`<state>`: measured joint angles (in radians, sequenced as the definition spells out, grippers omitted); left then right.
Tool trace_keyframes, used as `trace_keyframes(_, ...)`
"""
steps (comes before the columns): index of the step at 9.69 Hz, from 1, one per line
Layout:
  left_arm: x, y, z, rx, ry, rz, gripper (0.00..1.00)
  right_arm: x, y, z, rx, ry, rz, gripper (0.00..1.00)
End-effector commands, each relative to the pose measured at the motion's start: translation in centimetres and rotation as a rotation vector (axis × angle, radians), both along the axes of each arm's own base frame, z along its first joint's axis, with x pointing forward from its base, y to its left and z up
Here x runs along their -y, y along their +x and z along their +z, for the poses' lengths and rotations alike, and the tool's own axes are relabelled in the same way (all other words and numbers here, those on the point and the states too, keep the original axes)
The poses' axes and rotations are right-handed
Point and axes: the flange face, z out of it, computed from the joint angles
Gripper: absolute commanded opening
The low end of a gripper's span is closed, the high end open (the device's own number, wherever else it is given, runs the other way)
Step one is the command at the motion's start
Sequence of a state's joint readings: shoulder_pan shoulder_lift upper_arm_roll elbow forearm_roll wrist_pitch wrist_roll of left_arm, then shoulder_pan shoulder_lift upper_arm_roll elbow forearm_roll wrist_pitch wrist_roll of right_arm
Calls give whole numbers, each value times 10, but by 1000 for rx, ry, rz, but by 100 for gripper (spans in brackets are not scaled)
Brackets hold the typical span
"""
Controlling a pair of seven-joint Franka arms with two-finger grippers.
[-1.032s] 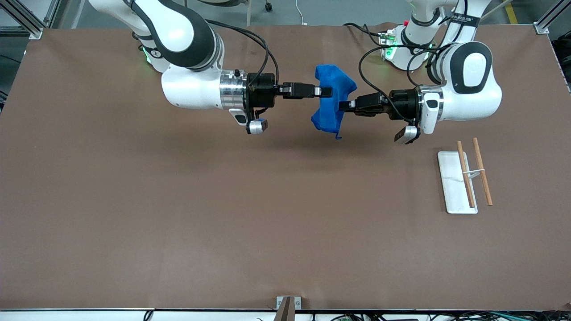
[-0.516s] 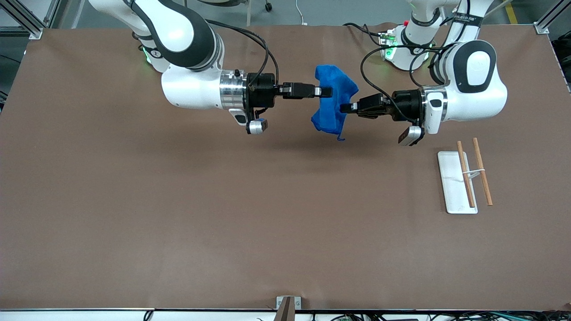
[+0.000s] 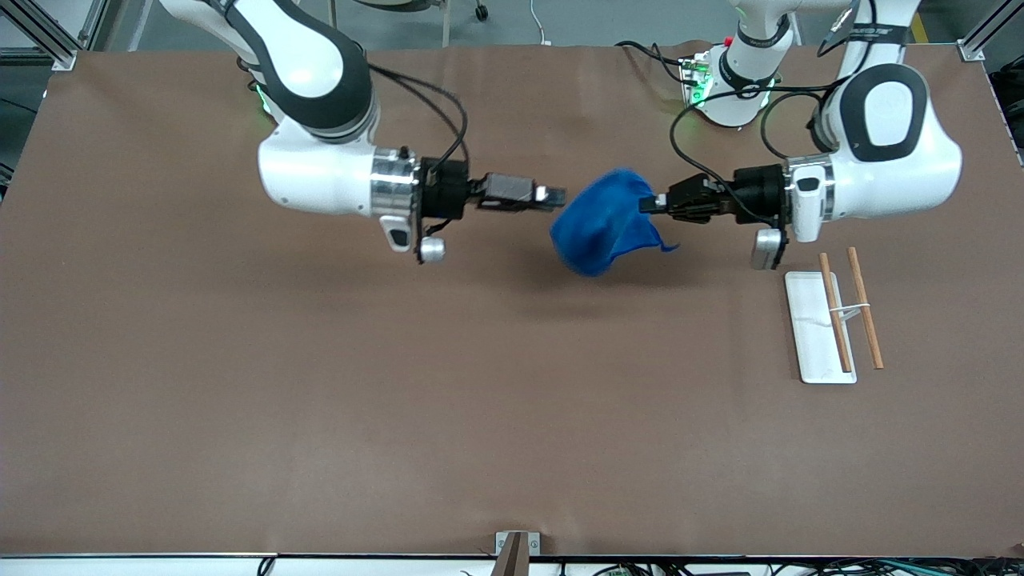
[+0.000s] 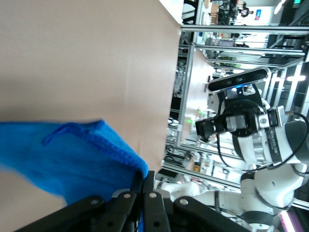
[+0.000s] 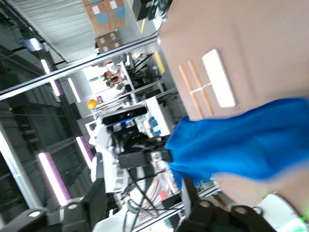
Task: Right arm passes towel to left arm to hang
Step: 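Carry the towel with the left gripper while the right gripper withdraws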
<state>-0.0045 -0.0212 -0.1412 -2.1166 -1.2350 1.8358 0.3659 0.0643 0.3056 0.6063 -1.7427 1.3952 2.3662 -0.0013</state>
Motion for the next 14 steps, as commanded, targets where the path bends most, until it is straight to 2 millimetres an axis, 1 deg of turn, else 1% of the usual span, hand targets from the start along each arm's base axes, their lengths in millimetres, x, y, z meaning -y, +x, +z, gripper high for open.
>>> trace_keyframes(1, -41, 16, 19, 105, 262, -77, 0, 49, 20, -19, 76, -234, 52, 100)
trace_keyframes(2, -69, 27, 27, 140, 386, -86, 0, 82, 34, -30, 81, -361, 97, 100)
trace_keyframes(3, -101, 32, 30, 140, 454, -54, 0, 118, 42, -33, 95, -524, 149, 100)
trace_keyframes(4, -145, 35, 29, 132, 516, -9, 0, 150, 46, -24, 128, -689, 176, 100)
trace_keyframes(5, -177, 38, 28, 141, 609, 1, 0, 180, 49, -14, 157, -831, 189, 100)
trace_keyframes(6, -207, 44, 25, 149, 690, 19, 0, 226, 58, -4, 181, -971, 174, 100)
trace_keyframes(7, -235, 48, 21, 151, 720, 79, 0, 271, 58, 13, 190, -1098, 162, 100)
trace_keyframes(8, -259, 48, 12, 138, 742, 120, 0, 308, 56, 32, 195, -1177, 131, 100)
trace_keyframes(9, -286, 48, 5, 133, 790, 155, 0, 327, 50, 55, 214, -1234, 103, 100)
trace_keyframes(10, -305, 47, -8, 116, 823, 180, 0, 346, 40, 78, 203, -1306, 111, 100)
trace_keyframes(11, -323, 46, -18, 98, 836, 207, 0, 369, 34, 102, 148, -1328, 107, 100)
trace_keyframes(12, -341, 44, -30, 80, 850, 227, 0, 377, 29, 128, 125, -1331, 103, 100)
trace_keyframes(13, -359, 40, -37, 97, 863, 216, 0, 398, 20, 160, 88, -1329, 74, 100)
trace_keyframes(14, -380, 35, -49, 112, 872, 200, 0, 415, 11, 178, 45, -1313, 60, 100)
